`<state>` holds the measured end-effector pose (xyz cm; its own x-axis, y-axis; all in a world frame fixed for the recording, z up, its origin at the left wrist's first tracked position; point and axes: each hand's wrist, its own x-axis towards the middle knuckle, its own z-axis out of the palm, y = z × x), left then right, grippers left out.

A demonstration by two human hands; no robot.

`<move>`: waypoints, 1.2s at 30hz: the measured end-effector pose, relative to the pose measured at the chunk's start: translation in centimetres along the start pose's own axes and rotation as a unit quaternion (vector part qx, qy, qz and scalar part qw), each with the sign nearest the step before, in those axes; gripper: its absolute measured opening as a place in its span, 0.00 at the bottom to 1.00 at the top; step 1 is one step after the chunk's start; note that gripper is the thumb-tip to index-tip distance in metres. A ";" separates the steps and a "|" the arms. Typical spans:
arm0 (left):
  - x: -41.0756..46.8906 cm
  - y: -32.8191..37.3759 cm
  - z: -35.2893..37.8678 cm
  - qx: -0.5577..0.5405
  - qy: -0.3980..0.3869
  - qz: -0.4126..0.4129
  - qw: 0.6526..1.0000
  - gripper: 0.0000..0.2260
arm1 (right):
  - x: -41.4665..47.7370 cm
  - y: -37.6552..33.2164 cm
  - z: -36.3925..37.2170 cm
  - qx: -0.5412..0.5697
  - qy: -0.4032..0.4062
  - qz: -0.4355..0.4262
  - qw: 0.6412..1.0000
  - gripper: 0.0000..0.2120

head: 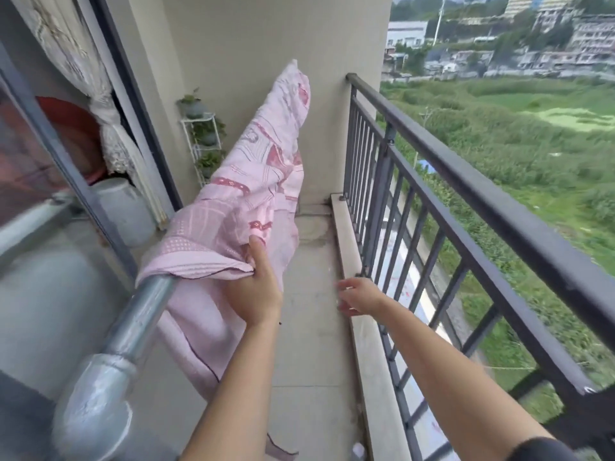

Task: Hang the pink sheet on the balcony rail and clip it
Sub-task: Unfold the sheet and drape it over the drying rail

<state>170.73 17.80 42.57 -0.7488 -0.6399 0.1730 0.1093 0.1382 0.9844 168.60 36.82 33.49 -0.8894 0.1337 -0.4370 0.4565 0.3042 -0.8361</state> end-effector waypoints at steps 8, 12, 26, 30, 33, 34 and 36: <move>5.2 -3.0 -1.2 0.317 -0.032 0.248 0.915 0.10 | 8.8 -3.3 8.1 0.177 -0.204 0.174 0.947 0.40; 5.7 -2.3 -1.8 0.320 -0.091 0.127 0.934 0.15 | 9.6 -5.0 12.3 0.227 -0.344 0.171 0.895 0.44; 5.3 -3.8 -1.6 0.182 -0.163 0.046 0.969 0.33 | 13.3 -8.6 2.0 0.547 -0.078 0.035 0.833 0.20; 4.0 -3.4 -0.2 0.176 -0.194 0.052 0.964 0.25 | 6.5 -14.0 -5.7 0.385 0.252 -0.253 0.851 0.12; 2.4 -2.4 1.1 0.174 -0.176 0.040 0.968 0.26 | 1.6 -14.8 -7.7 0.410 0.345 -0.380 0.754 0.11; 1.8 -2.1 1.1 0.193 -0.163 0.034 0.967 0.20 | 1.9 -13.0 -7.0 0.393 0.354 -0.338 0.779 0.12; 0.8 -1.8 0.0 0.221 -0.136 0.016 0.966 0.05 | 3.7 -7.8 -3.7 0.331 0.278 -0.163 0.887 0.16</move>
<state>169.90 17.06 40.97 -0.8998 -0.4167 0.1291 -0.1097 0.5025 0.8576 161.69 38.46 39.62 -0.7657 0.6404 -0.0599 -0.0777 -0.1845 -0.9798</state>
